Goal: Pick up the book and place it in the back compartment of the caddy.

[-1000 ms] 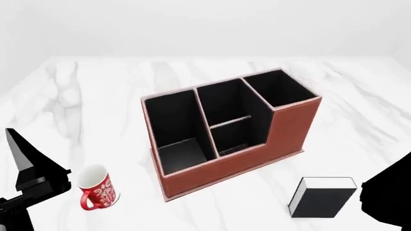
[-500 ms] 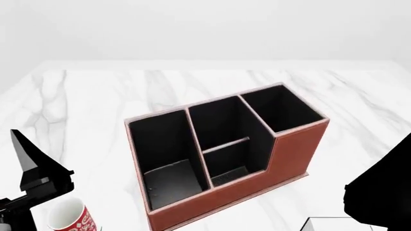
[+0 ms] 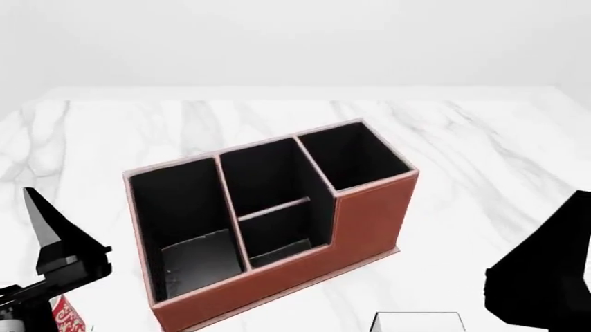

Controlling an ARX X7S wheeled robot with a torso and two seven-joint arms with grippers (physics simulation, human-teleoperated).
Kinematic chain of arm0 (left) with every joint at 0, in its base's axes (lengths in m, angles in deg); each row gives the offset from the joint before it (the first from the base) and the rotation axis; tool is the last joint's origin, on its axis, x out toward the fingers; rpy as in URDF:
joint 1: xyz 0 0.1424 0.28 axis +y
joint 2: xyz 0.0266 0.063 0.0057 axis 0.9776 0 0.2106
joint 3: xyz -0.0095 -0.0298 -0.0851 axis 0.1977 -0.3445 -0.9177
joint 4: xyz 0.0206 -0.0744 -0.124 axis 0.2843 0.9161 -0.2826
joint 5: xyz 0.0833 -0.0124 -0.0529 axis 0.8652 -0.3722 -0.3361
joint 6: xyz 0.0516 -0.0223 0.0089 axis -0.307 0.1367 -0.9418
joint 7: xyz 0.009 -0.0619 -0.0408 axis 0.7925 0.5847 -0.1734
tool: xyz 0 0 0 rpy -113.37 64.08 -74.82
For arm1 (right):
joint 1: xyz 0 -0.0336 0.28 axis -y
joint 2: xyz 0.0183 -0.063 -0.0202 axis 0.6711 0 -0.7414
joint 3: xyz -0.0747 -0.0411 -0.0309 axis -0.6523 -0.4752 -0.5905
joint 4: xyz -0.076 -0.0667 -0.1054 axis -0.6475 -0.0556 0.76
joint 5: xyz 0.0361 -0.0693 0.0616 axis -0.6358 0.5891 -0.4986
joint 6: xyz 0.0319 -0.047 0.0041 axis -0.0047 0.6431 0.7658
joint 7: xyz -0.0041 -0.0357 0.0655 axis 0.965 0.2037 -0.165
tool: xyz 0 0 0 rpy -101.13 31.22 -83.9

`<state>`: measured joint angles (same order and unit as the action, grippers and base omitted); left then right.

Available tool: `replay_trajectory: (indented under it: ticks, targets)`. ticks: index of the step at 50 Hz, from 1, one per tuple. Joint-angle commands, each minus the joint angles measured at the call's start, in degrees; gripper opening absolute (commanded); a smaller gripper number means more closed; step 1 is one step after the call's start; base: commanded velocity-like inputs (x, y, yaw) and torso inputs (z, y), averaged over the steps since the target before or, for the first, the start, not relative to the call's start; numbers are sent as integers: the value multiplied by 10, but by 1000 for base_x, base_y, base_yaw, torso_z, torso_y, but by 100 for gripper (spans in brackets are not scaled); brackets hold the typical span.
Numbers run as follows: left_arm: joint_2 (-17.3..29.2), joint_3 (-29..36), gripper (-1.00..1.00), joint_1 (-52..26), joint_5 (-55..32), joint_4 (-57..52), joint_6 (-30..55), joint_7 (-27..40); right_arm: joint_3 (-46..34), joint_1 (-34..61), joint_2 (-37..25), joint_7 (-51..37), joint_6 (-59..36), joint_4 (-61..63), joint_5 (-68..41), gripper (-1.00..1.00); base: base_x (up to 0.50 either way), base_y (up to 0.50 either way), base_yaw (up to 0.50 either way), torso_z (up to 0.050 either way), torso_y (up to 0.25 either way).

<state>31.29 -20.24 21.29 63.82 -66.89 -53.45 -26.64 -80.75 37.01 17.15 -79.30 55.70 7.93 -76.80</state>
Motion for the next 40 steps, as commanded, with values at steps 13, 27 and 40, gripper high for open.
replay_trajectory:
  ticks: [13,27,40]
  targets:
    - [60,105,100,-22,-20,-77,197,-80,-1,-2,0,4,-11,5,21,100,0,0,0,0,0]
    - [120,272,100,-90,-41,-126,349,-205,-7,-3,-5,1,-13,10,24,100,0,0,0,0,0]
    - [125,355,100,-163,-89,-119,446,-292,-10,-4,-10,-3,-13,11,24,100,0,0,0,0,0]
